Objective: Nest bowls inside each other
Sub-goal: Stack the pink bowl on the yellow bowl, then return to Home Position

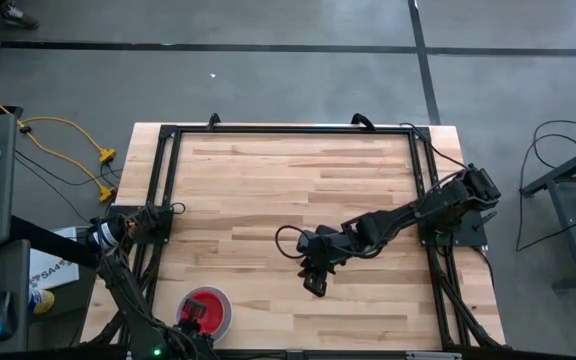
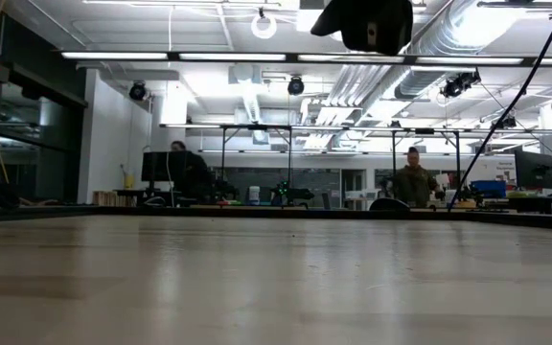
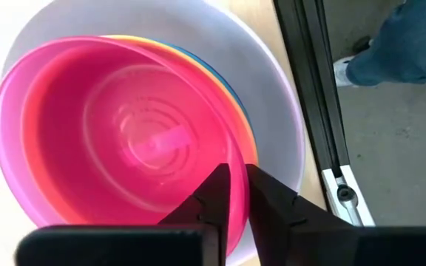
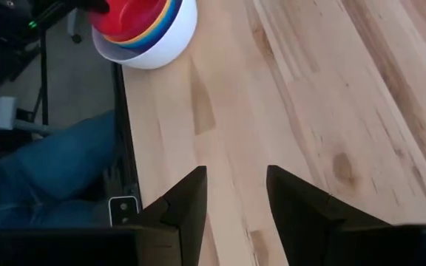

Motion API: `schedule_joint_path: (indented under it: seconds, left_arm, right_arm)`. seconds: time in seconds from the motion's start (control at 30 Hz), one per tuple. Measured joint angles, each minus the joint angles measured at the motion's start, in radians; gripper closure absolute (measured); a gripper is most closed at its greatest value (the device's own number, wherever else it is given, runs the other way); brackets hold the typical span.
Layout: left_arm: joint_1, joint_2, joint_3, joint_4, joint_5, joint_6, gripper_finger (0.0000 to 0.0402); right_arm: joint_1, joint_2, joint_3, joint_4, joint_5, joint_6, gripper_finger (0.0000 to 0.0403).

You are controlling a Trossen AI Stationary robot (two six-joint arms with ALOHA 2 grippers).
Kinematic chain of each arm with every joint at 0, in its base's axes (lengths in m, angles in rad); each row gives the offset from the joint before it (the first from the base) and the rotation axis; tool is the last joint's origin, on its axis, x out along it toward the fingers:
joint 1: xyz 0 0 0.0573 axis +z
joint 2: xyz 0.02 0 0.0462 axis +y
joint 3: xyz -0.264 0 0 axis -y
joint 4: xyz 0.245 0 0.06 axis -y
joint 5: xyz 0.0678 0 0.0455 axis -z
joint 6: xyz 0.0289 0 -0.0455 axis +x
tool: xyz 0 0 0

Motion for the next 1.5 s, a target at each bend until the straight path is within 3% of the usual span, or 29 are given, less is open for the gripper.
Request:
schedule_joint_path:
  seconds: [0.37,1.27,1.5]
  left_arm:
    - [0.0,0.0,0.0,-0.003,-0.003,0.0,0.0328]
    - [0.001,0.0,0.096,-0.115,-0.06,0.013,0.0326]
    - [0.043,0.0,0.096,-0.116,-0.062,0.108,0.0327]
  right_arm:
    - [0.0,0.0,0.0,0.01,0.0,0.006,0.0268]
    - [0.0,0.0,0.0,0.024,0.023,0.004,0.0268]
    - [-0.001,0.0,0.0,0.109,0.026,-0.005,0.0268]
